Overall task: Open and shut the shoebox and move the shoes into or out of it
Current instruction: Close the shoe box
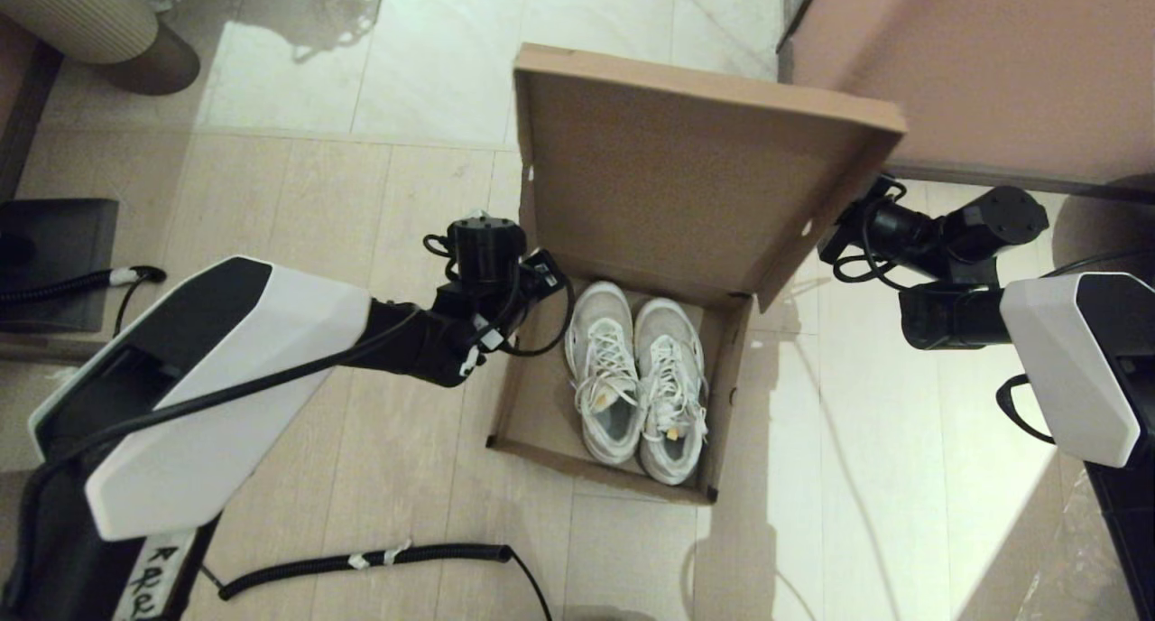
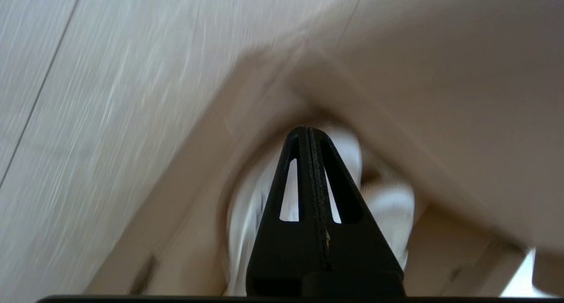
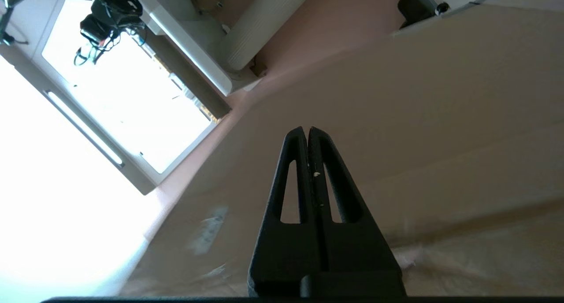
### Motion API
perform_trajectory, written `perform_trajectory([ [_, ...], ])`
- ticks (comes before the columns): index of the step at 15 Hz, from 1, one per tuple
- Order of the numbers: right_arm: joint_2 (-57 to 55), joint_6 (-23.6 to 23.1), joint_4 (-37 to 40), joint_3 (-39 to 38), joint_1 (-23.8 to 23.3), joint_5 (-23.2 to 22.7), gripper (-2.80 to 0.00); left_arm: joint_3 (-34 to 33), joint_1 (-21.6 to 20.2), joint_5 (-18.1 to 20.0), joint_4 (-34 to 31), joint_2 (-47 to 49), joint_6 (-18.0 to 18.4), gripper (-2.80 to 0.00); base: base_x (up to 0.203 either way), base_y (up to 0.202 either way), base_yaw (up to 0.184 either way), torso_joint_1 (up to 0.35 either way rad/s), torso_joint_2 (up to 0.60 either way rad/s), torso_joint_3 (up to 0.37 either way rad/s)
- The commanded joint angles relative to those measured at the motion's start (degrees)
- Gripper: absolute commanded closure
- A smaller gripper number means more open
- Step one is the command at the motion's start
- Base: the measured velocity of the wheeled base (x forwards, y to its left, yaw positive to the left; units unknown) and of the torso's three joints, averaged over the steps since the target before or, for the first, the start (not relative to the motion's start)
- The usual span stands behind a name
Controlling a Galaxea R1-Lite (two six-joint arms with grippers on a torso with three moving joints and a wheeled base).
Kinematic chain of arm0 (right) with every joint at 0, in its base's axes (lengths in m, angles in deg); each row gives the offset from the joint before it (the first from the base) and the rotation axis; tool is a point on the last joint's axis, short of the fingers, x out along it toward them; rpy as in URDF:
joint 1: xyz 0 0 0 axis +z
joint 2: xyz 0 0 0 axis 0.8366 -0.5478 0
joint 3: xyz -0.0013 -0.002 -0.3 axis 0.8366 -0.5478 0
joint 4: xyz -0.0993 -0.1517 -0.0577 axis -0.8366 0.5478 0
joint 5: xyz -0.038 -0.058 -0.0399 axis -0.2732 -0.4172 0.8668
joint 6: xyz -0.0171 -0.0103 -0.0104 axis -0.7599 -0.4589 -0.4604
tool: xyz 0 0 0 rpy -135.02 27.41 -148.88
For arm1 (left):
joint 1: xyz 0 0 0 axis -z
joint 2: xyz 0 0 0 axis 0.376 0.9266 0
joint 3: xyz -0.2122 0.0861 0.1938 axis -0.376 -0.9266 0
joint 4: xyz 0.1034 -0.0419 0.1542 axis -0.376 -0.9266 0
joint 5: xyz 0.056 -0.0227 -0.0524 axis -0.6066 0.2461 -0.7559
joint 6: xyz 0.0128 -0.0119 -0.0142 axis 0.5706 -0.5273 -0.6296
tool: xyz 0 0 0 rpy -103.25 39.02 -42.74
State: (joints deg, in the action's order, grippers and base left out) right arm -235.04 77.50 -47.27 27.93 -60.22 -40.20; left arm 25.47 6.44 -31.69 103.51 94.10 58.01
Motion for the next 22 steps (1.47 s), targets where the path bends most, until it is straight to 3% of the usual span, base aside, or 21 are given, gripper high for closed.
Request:
perform_trajectory([
  [1,-0.5,0.8,-0.2,0.0,0.0,-0.3,0.00,-3.7,0.0,-0.3,-0.4,-3.2,0.0,0.00,0.000,0.000,0.000,0.000,0.00,0.000],
  [3,-0.7,0.8,0.0,0.0,0.0,-0.2,0.00,-6.1,0.0,-1.8,-1.1,-4.8,0.1,0.00,0.000,0.000,0.000,0.000,0.00,0.000],
  [9,-0.3,0.7,0.0,0.0,0.9,-0.4,0.00,-13.4,-0.4,-1.6,-0.9,-11.9,-0.4,0.00,0.000,0.000,0.000,0.000,0.00,0.000],
  [12,1.5,2.0,0.0,-0.1,0.7,-1.8,0.00,-14.0,-3.7,-2.2,-0.8,-15.5,-0.3,0.00,0.000,0.000,0.000,0.000,0.00,0.000],
  [17,6.8,4.7,-0.2,-4.9,0.7,-5.5,0.00,-4.4,-11.1,-2.2,-0.6,-14.4,0.1,0.00,0.000,0.000,0.000,0.000,0.00,0.000],
  [22,17.2,4.9,-2.2,-23.2,0.4,-11.1,0.00,11.2,-14.2,-1.8,-1.1,-4.6,2.2,0.00,0.000,0.000,0.000,0.000,0.00,0.000],
])
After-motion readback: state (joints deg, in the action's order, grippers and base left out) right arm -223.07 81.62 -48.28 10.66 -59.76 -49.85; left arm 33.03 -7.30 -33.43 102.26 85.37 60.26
